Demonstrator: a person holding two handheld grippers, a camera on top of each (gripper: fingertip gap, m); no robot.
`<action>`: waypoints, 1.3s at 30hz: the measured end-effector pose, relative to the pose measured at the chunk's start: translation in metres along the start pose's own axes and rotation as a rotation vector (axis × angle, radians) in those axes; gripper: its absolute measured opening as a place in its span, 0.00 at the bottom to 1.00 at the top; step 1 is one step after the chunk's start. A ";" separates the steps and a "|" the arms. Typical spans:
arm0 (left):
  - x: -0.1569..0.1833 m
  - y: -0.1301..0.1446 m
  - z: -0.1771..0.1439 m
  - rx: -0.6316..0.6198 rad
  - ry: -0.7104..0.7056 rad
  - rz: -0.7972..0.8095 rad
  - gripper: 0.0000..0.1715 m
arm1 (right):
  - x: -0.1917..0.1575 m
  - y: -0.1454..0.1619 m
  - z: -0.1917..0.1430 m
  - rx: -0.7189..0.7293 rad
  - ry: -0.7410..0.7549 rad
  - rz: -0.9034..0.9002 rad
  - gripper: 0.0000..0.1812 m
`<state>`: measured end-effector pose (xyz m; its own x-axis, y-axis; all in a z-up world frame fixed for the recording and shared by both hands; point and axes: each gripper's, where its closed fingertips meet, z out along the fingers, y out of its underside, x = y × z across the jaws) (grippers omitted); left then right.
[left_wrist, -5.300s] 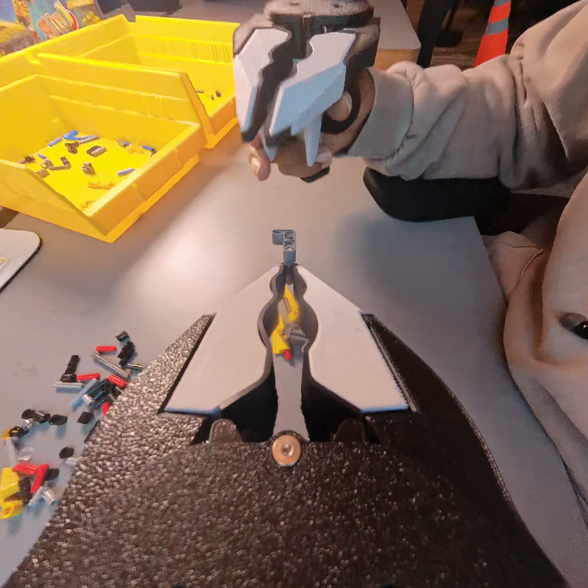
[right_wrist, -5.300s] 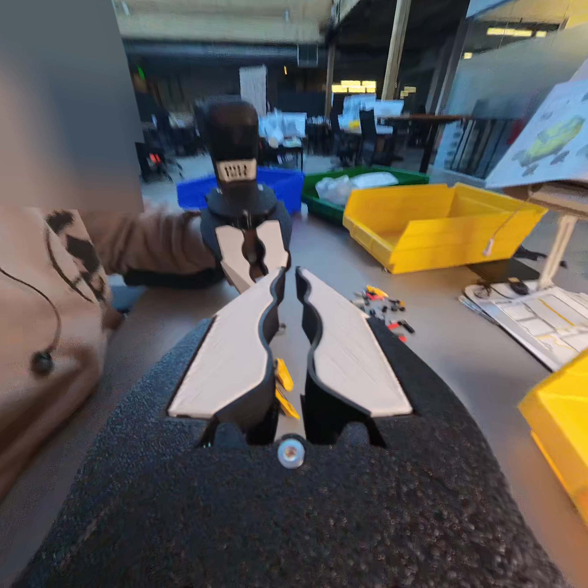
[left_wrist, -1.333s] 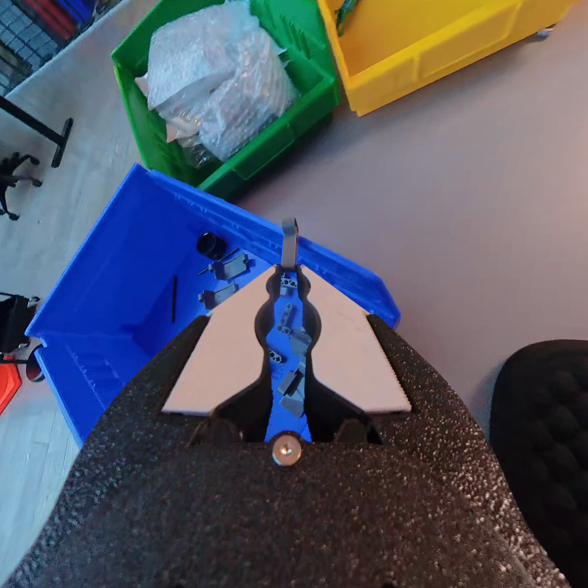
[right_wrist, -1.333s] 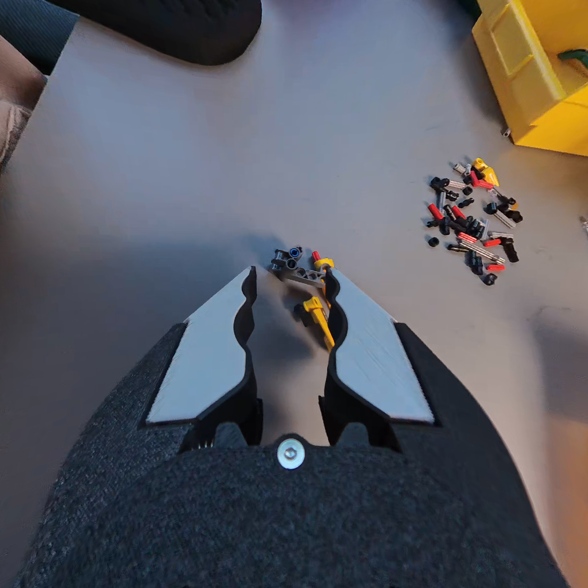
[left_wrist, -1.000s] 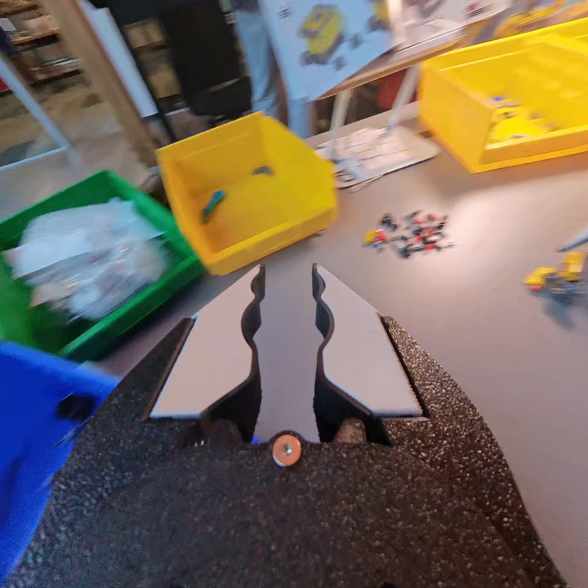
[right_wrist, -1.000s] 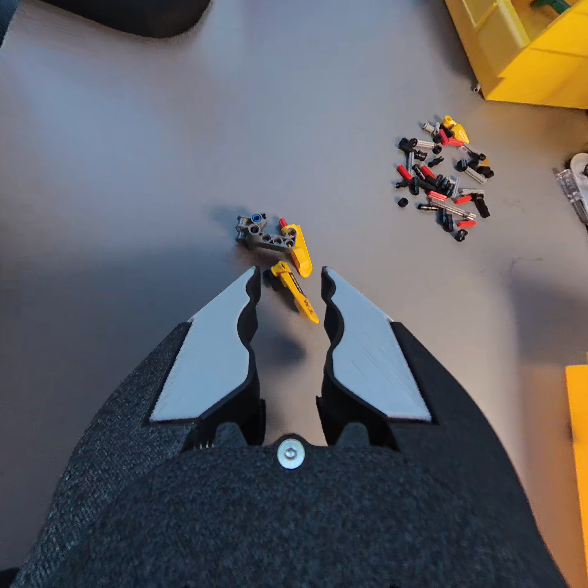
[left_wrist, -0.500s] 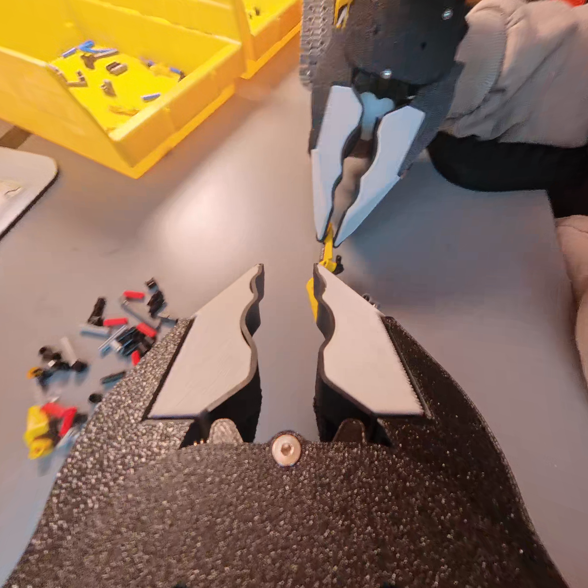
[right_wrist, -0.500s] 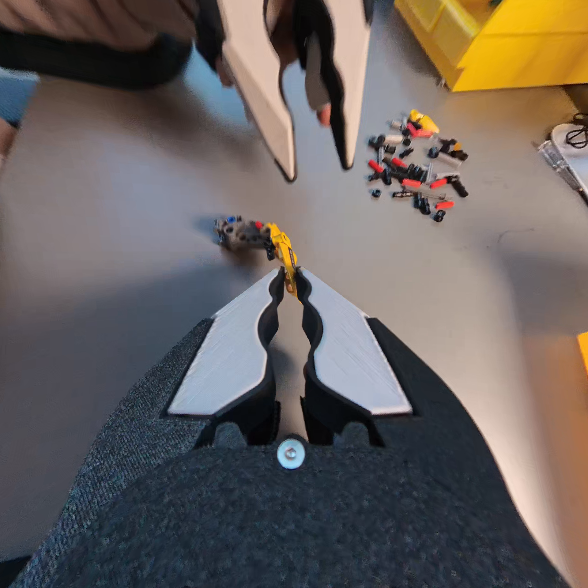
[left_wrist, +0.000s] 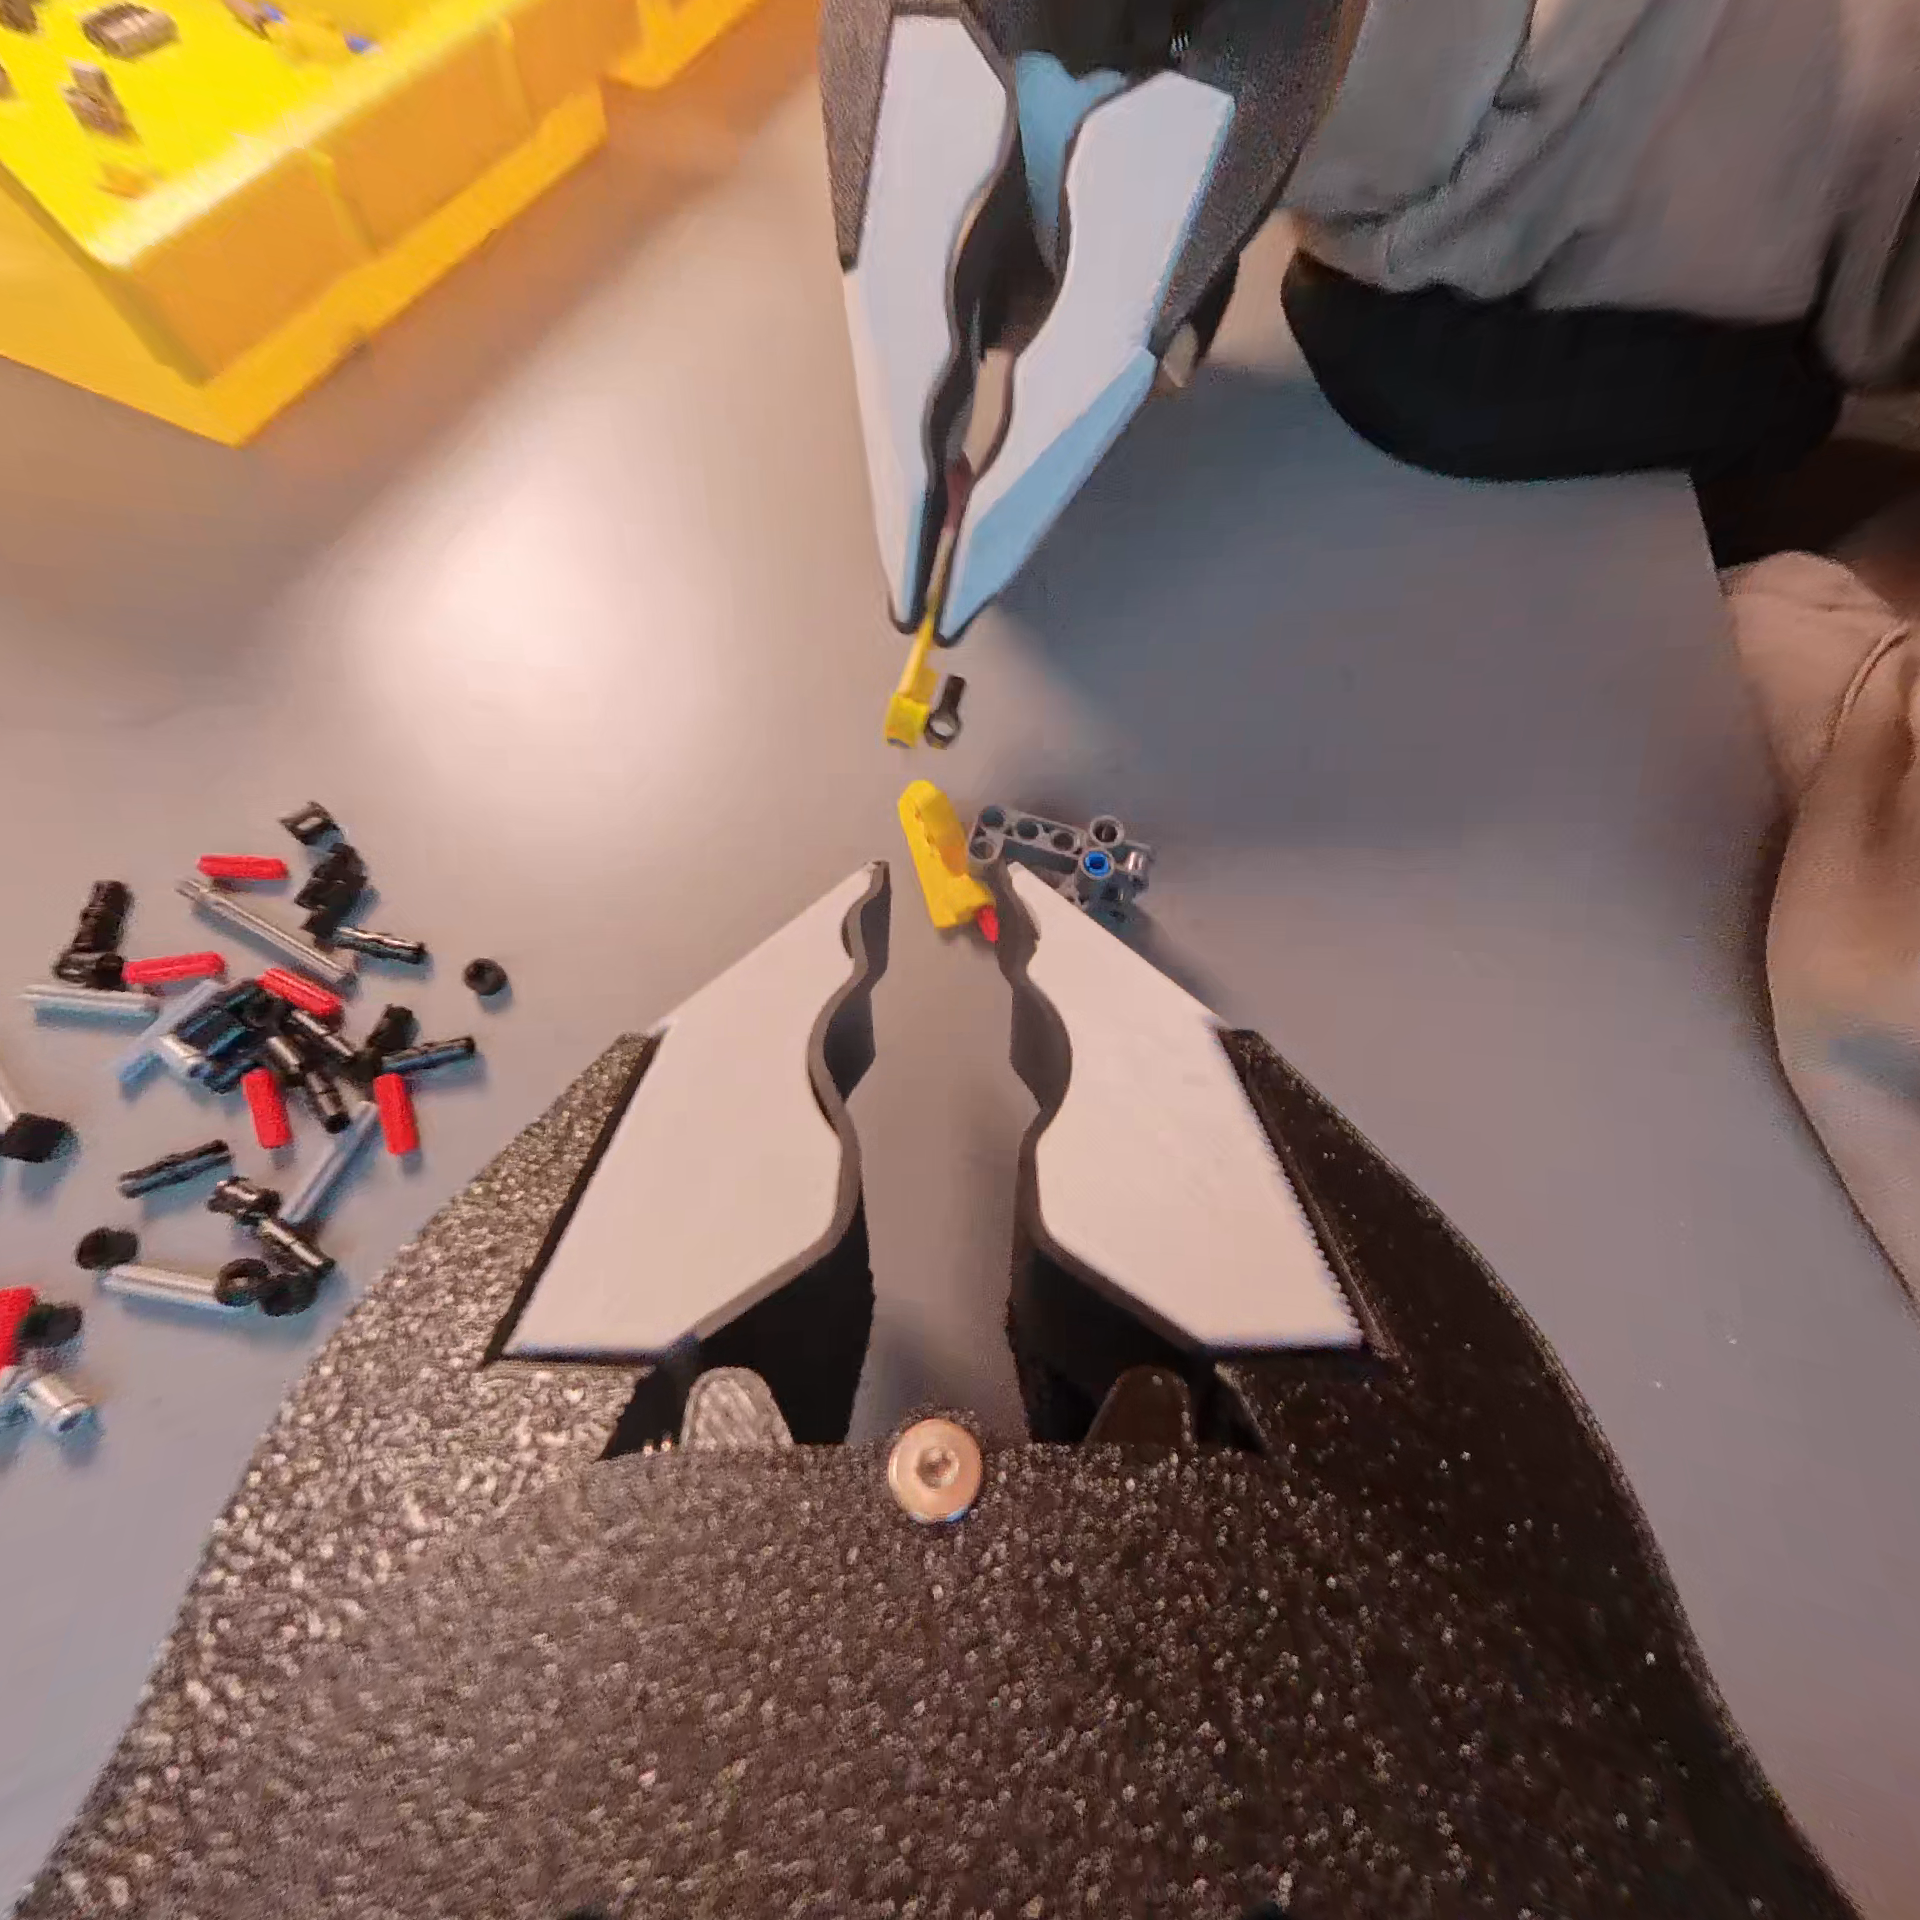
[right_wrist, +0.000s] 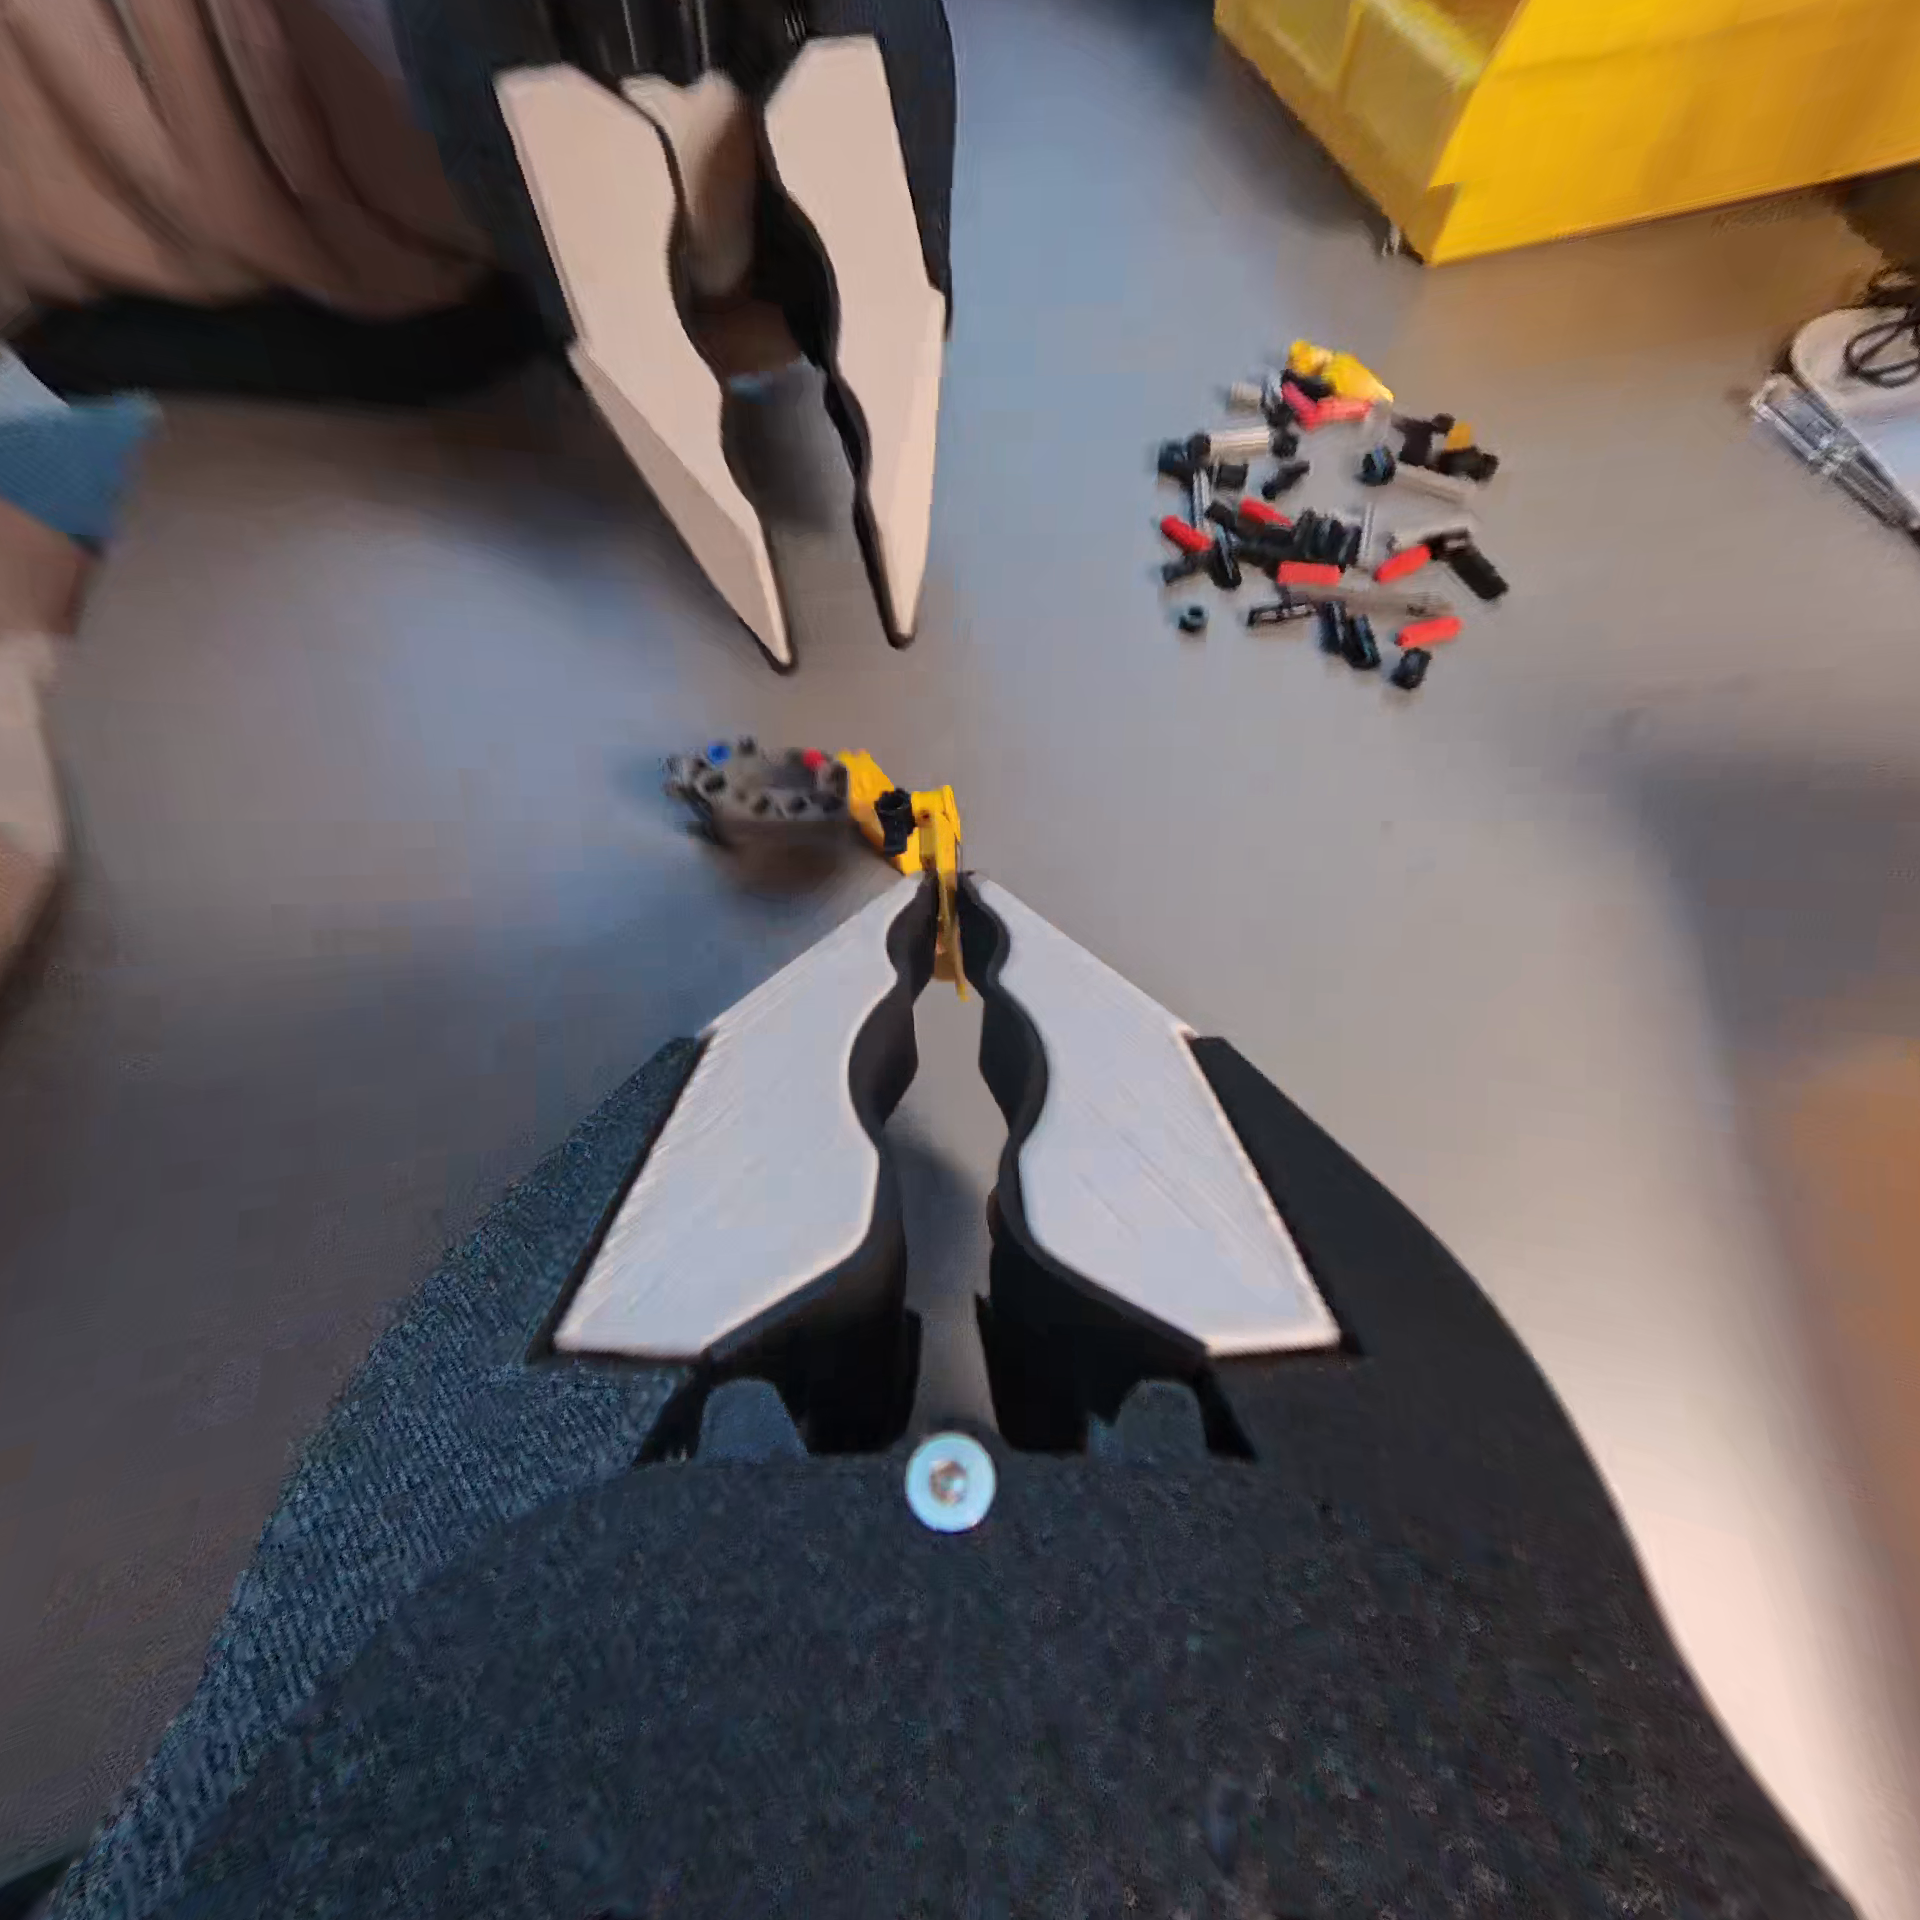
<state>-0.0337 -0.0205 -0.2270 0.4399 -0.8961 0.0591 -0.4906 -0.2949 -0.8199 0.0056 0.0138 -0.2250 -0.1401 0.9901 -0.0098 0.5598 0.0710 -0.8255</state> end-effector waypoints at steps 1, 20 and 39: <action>0.002 0.004 0.003 -0.023 0.001 0.012 0.11 | 0.004 0.009 -0.001 -0.053 0.040 -0.045 0.01; -0.008 -0.007 0.003 -0.004 -0.097 0.118 0.04 | -0.001 -0.026 0.000 0.110 0.092 -0.109 0.09; 0.026 -0.085 -0.044 0.537 0.134 -0.047 0.10 | -0.040 -0.064 0.010 0.317 -0.060 -0.045 0.00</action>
<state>-0.0134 -0.0336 -0.1311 0.3354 -0.9308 0.1453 -0.0051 -0.1560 -0.9877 -0.0328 -0.0315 -0.1777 -0.2121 0.9772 0.0056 0.2714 0.0644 -0.9603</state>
